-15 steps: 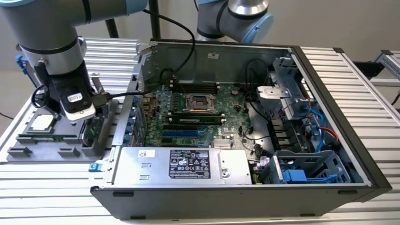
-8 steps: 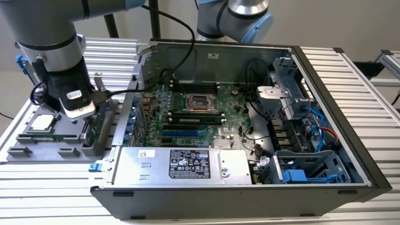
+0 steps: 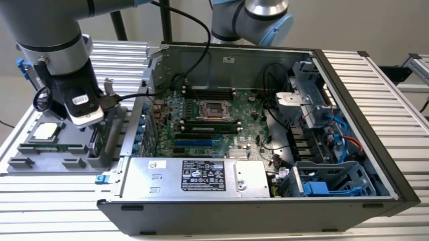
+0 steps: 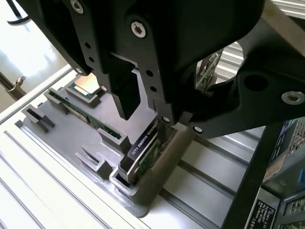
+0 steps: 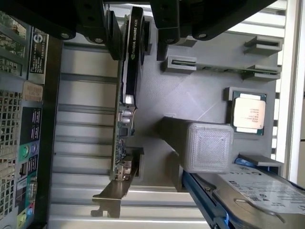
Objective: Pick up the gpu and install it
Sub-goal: 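Pick up the gpu and move the gpu toward the slot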
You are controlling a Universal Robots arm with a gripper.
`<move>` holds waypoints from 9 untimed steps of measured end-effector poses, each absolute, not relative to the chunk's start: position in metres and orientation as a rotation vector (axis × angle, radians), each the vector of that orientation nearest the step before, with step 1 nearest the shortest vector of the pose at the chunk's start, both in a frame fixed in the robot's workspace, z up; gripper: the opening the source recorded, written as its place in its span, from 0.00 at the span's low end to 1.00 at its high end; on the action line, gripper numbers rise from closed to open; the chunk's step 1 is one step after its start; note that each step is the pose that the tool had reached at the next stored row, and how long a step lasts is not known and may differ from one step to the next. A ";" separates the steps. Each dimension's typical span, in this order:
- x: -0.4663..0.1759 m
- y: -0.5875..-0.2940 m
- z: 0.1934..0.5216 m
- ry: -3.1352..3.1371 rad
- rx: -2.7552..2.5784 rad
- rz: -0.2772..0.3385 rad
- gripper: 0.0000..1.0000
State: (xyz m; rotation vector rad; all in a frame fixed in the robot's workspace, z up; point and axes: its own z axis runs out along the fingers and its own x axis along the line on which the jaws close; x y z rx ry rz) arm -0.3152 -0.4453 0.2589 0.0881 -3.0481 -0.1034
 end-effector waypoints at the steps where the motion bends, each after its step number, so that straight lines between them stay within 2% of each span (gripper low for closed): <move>1: -0.315 -0.445 0.259 -3.052 0.089 -0.103 1.00; 9: -0.315 -0.445 0.256 -3.097 0.099 -0.103 1.00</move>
